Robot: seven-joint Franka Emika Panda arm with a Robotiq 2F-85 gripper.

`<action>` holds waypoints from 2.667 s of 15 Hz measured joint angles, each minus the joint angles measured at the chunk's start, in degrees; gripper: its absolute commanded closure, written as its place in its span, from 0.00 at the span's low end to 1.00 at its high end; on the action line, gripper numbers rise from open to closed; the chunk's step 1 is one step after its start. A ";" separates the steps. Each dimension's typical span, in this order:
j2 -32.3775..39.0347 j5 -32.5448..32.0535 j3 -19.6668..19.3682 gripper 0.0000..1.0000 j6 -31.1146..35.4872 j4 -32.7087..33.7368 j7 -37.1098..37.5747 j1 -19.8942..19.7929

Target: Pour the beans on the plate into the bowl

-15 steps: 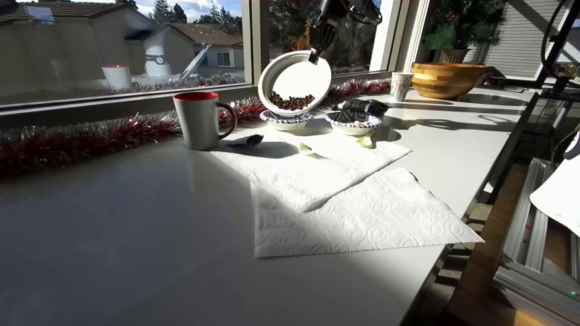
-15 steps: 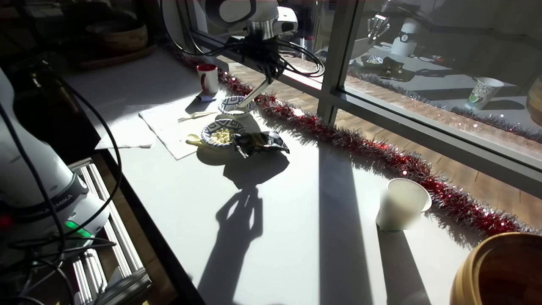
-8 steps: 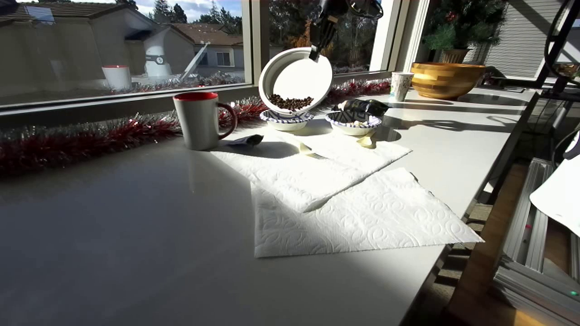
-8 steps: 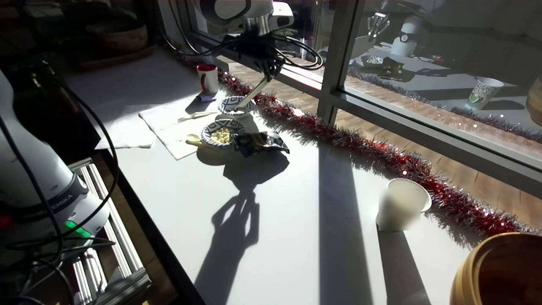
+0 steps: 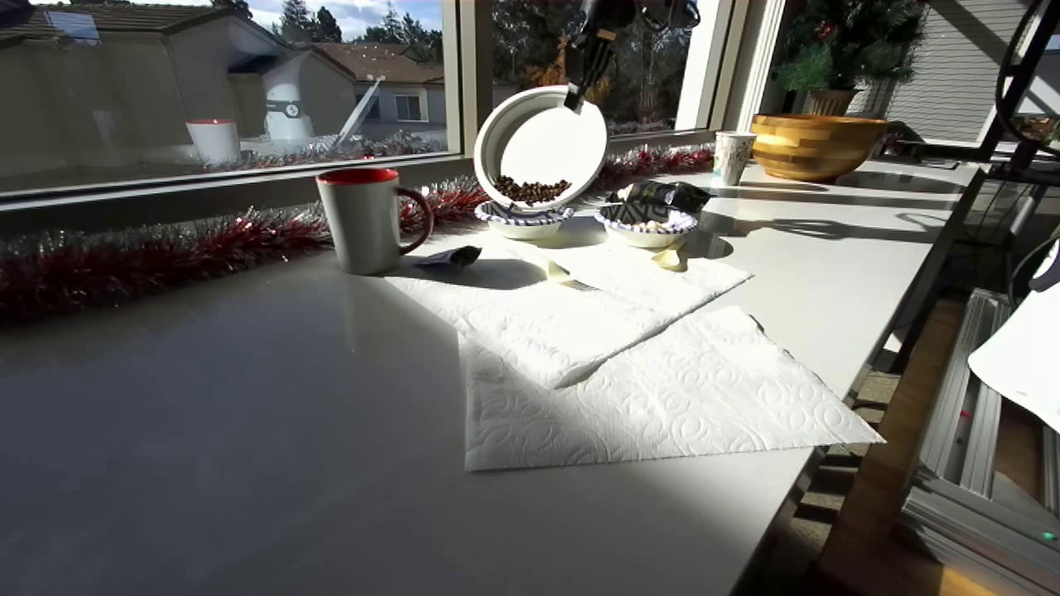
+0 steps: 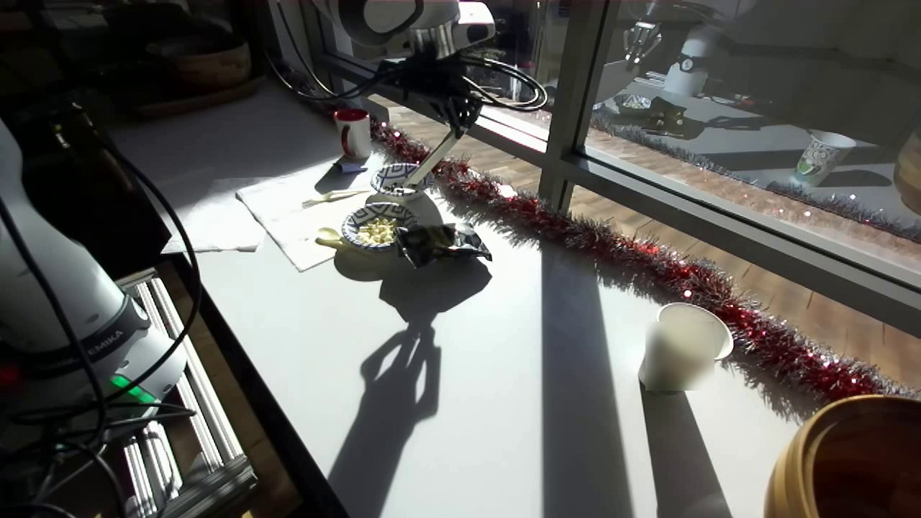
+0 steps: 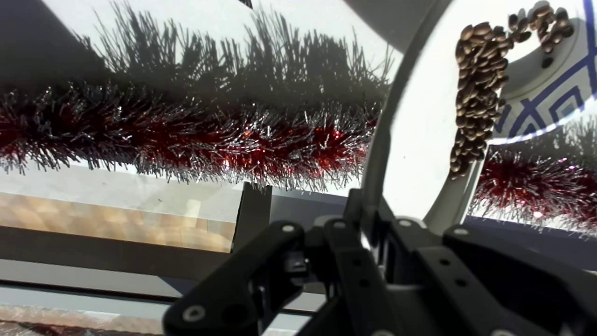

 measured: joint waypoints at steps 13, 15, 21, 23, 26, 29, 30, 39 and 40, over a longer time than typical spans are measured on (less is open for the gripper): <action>-0.84 -6.43 0.00 0.99 0.38 -0.05 4.97 1.11; -0.90 -7.67 0.00 0.99 0.38 -0.08 5.82 1.31; -1.31 -10.84 -0.01 0.99 0.38 -0.53 8.13 1.79; -1.55 -11.71 -0.01 0.99 0.38 -0.81 8.75 1.89; -2.07 -12.76 -0.01 0.99 0.38 -1.34 9.42 2.04; -2.43 -13.51 -0.01 0.99 0.38 -1.38 9.77 2.18; -2.55 -13.69 -0.01 0.99 0.38 -1.39 9.82 2.23; -3.06 -20.53 -0.02 0.99 0.38 -1.41 13.38 2.48; -3.10 -21.52 -0.02 0.99 0.38 -1.42 13.95 2.61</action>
